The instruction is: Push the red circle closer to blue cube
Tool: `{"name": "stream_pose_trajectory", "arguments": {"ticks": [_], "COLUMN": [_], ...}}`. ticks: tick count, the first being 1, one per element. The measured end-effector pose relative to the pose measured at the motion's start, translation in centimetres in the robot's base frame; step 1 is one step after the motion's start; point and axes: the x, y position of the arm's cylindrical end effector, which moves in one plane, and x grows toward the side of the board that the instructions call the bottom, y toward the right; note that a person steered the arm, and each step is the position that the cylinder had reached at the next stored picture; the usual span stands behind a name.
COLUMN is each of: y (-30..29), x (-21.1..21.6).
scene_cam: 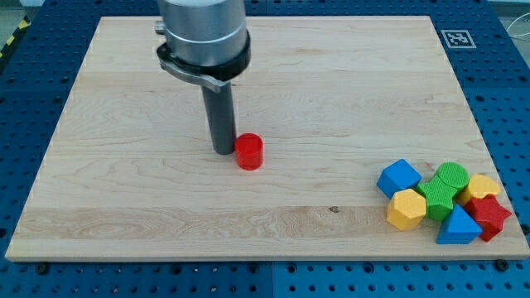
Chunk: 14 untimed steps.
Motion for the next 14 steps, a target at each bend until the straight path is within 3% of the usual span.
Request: {"name": "stream_pose_trajectory", "arguments": {"ticks": [3, 5, 8, 10, 12, 14], "y": [7.0, 8.2, 11.0, 7.9, 13.6, 15.3], "x": [2.6, 0.1, 2.2, 4.2, 4.3, 4.9]}}
